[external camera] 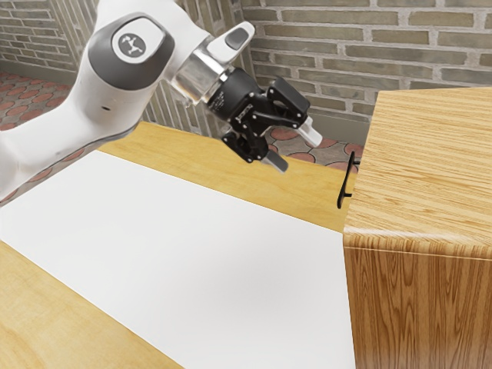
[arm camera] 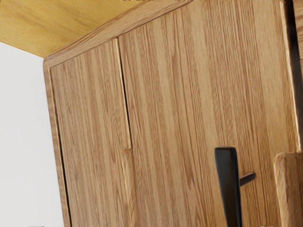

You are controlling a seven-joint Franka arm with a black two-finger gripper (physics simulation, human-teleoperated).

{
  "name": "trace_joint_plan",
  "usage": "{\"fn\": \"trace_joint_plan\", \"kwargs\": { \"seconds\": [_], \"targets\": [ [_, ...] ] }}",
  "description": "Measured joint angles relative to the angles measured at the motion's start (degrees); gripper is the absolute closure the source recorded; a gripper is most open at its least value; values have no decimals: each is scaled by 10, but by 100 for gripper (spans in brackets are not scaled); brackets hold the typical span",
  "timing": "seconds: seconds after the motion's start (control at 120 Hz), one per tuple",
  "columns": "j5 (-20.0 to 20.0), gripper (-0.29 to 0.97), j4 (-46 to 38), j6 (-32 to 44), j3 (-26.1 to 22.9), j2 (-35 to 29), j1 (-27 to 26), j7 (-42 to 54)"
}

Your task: Pull the drawer handle with one arm to open the drawer

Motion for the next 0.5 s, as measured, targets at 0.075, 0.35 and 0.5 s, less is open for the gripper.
{"fn": "trace_joint_plan", "kwargs": {
  "seconds": [0.075,0.35,0.5],
  "targets": [
    [0,16,-1,6,-6,2,1,-15],
    [0,30,-1,16,-17,5,-18,-63],
    [-1,34,-2,17,-22,12,-26,-86]
  ]
}}
